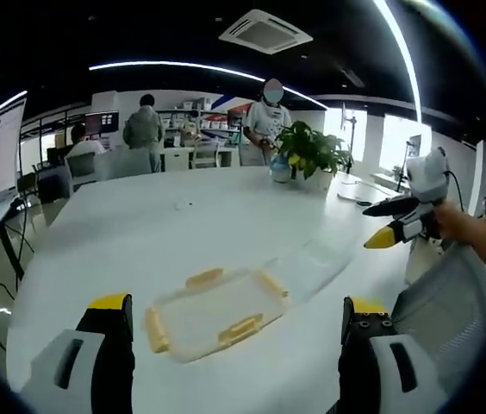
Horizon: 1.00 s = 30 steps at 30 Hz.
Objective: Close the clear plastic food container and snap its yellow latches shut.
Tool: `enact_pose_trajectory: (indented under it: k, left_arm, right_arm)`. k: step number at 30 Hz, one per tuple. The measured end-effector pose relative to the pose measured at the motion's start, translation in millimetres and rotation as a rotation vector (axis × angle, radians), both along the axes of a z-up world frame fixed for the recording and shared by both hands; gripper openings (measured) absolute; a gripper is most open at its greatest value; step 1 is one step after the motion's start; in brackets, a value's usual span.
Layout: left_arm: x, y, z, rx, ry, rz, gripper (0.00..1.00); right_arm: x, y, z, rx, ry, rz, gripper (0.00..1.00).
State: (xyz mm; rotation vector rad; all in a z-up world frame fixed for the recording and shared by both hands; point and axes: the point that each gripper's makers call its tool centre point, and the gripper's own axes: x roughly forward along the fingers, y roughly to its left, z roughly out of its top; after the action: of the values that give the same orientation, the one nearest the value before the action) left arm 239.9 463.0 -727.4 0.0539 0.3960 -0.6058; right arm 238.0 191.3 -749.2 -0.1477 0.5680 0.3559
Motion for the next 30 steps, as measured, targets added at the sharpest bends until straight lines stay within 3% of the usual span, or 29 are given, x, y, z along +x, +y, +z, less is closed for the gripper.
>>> enact_pose_trajectory:
  k: [5,8,11,13,15,18,21,25,28,30]
  left_arm:
    - [0.8,2,13.7,-0.043,-0.026,0.008,0.99]
    - [3.1,4,24.6,-0.078,-0.074,0.003,0.99]
    - [3.1,7,30.1,-0.018,-0.145,-0.054,0.99]
    - [0.1,6,31.9,0.009,-0.157,-0.100,0.99]
    - [1.0,8,30.5,0.024,-0.136,-0.103,0.99]
    - [1.5,15,13.8,0.056,-0.011,-0.093,0.99]
    - [6.8,16,19.5,0.098,-0.106,-0.128,0.99]
    - [5.2,15,10.9,0.123,-0.058,-0.186,0.99]
    - [4.2,13,6.1,0.190,-0.057,-0.291,0.99]
    - [6.6,17,1.5,0.246,-0.046,-0.317,0.99]
  right_arm:
    - [-2,2,1.2,0.006,-0.004,0.007,0.88]
    - [-3,8,4.8,0.034,-0.014,0.028,0.88]
    - [-6,14,10.5,0.049,-0.029,0.050,0.85]
    - [-6,22,16.4,0.053,-0.053,0.081,0.83]
    - [-6,29,21.3,0.059,-0.069,0.107,0.84]
    - [-7,43,31.8,0.085,-0.113,0.169,0.87]
    - [-9,49,37.1,0.086,-0.120,0.192,0.88]
    - [-6,60,40.1,0.073,-0.116,0.250,0.84]
    - [-7,75,44.2,0.081,-0.109,0.333,0.80]
    - [-4,82,44.5,0.043,-0.105,0.382,0.81]
